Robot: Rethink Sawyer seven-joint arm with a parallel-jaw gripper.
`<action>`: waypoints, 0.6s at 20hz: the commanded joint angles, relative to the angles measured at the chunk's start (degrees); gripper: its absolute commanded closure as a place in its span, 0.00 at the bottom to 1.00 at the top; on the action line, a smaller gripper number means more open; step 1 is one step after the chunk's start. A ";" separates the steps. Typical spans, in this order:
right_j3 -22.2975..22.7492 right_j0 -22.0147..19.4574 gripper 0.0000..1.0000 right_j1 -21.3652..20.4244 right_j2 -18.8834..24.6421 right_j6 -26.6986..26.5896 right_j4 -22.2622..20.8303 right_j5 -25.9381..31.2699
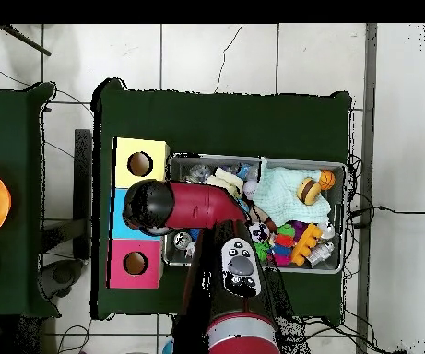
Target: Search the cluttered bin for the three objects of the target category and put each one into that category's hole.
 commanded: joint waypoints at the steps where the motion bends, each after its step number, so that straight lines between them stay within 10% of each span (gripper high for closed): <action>1: -9.87 -3.05 0.00 -1.12 -0.84 5.77 -1.56 1.45; 12: -9.72 -2.13 0.00 -2.59 -0.64 6.02 -1.71 3.73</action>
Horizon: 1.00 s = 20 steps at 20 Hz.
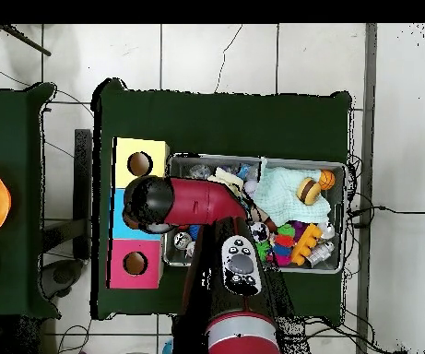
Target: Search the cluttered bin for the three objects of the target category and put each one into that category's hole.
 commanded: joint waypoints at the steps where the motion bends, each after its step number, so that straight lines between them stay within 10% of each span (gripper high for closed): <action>1: -8.51 -2.01 0.00 -2.63 -0.66 6.12 -1.70 1.18; 20: -9.15 -1.01 0.00 -4.56 0.05 5.70 -1.52 7.10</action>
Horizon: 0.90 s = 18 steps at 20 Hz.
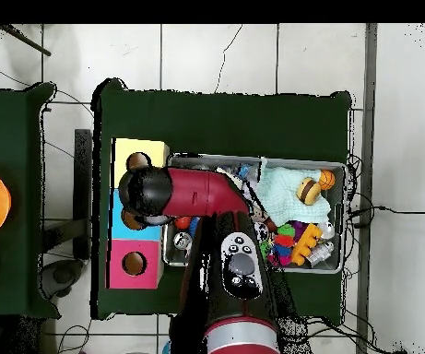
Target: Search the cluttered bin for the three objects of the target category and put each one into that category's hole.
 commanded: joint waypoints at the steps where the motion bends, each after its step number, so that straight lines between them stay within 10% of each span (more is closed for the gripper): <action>1: -5.96 -1.25 0.00 -3.12 0.23 5.54 -1.44 5.46; 18: -12.94 0.05 0.00 -1.73 -4.59 9.83 -4.48 10.99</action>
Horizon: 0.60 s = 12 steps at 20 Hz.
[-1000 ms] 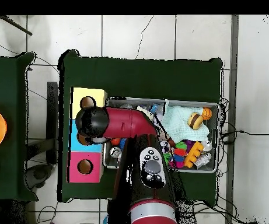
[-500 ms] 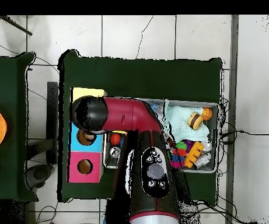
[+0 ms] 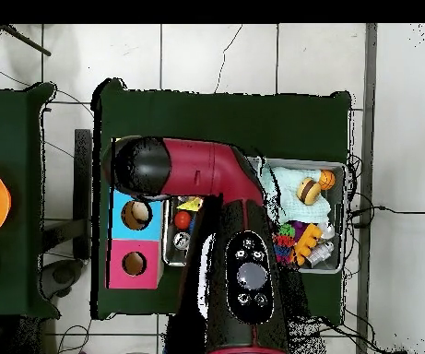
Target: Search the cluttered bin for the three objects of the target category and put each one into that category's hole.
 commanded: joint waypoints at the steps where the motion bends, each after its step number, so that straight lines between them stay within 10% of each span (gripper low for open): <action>1: -5.64 0.35 0.00 2.92 -4.58 11.00 -4.15 7.01; 12: -16.01 -2.34 0.00 10.79 -5.07 8.77 -3.42 8.16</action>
